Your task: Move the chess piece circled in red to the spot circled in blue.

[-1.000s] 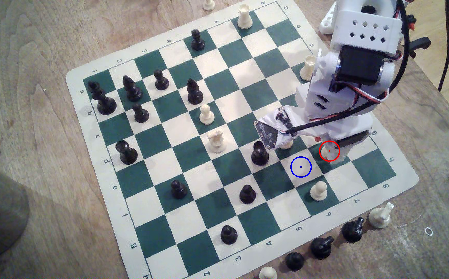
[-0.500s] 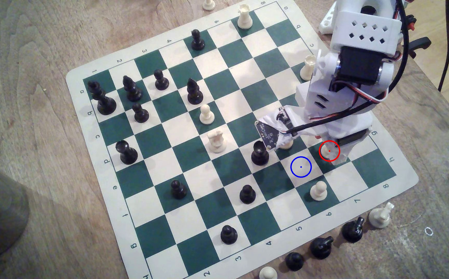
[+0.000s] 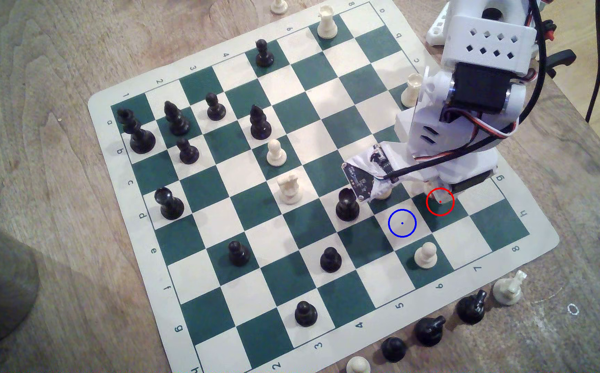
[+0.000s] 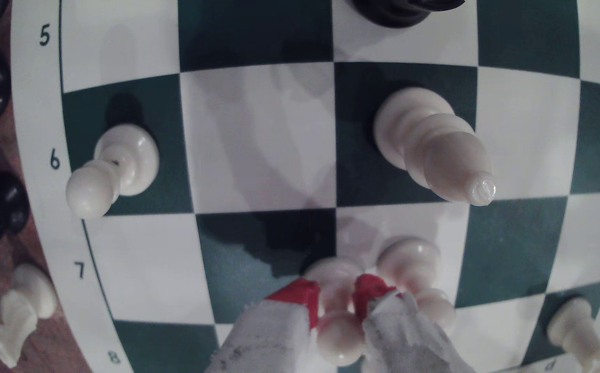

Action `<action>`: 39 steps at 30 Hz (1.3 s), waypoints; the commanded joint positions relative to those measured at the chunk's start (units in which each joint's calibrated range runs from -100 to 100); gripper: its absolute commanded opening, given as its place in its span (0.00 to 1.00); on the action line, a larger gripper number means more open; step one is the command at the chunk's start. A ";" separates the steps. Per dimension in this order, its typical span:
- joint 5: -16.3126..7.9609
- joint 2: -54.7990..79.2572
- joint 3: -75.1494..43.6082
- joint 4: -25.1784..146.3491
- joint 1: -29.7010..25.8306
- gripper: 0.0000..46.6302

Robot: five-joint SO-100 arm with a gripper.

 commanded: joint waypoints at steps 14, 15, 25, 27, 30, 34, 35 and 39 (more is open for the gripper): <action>0.34 -10.67 -1.73 1.89 0.04 0.01; 0.39 -11.85 -2.91 2.54 0.11 0.01; 0.39 -8.71 -9.62 1.07 2.77 0.01; 0.44 -6.93 -11.34 0.82 3.17 0.01; 0.68 -2.86 -14.70 -0.41 4.03 0.01; 1.12 1.39 -17.69 -1.47 4.81 0.01; 1.22 2.07 -18.05 -1.72 4.96 0.01; 1.66 5.89 -18.96 -3.03 5.98 0.01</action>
